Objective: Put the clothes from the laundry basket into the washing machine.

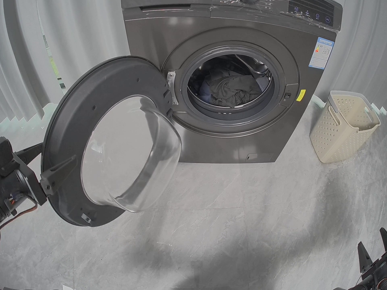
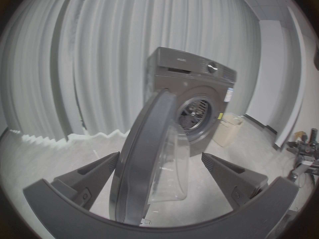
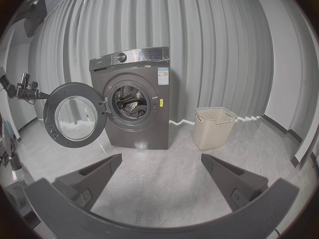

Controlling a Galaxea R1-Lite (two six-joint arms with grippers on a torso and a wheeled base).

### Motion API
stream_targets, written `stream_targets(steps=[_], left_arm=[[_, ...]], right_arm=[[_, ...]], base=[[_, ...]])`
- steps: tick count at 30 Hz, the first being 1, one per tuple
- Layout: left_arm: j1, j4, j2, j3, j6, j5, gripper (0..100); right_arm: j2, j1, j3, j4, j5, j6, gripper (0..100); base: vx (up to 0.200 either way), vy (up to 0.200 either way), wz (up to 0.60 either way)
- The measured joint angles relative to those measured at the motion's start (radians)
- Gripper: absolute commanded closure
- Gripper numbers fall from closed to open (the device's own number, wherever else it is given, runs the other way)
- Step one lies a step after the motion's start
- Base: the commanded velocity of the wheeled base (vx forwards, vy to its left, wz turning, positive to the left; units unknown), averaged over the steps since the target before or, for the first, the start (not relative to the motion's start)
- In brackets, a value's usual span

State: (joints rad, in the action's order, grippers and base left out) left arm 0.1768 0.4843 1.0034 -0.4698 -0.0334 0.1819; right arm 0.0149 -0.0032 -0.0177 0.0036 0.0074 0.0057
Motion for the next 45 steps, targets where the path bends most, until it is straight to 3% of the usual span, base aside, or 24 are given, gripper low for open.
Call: stream_targets(steps=[7,14,19,27,32,35,45], left_arm=[[0.2,-0.051,-0.077,0.023,0.001,-0.008,0],[0.233,-0.075,-0.15,0.04,0.009,-0.026,0],[0.199,-0.073,-0.182,0.036,0.021,-0.046,0],[-0.007,-0.068,-0.16,0.036,0.022,-0.063,0],[-0.058,-0.053,-0.088,0.037,0.016,-0.064,0],[-0.026,-0.048,-0.051,0.04,0.011,-0.063,0],[0.24,-0.03,0.049,0.006,0.016,-0.081,0]], right_arm=[[0.0,0.0,0.0,0.0,0.0,0.0,0],[0.0,0.0,0.0,0.0,0.0,-0.001,0],[0.0,0.0,0.0,0.0,0.0,-0.001,0],[0.001,0.0,0.0,-0.001,0.0,-0.001,0],[0.001,0.0,0.0,-0.001,0.0,-0.001,0],[0.001,0.0,0.0,0.0,0.0,-0.001,0],[0.001,0.0,0.0,0.0,0.0,-0.001,0]], base=[[0.0,0.0,0.0],[0.0,0.0,0.0],[0.0,0.0,0.0],[0.0,0.0,0.0],[0.0,0.0,0.0],[0.0,0.0,0.0],[0.0,0.0,0.0]])
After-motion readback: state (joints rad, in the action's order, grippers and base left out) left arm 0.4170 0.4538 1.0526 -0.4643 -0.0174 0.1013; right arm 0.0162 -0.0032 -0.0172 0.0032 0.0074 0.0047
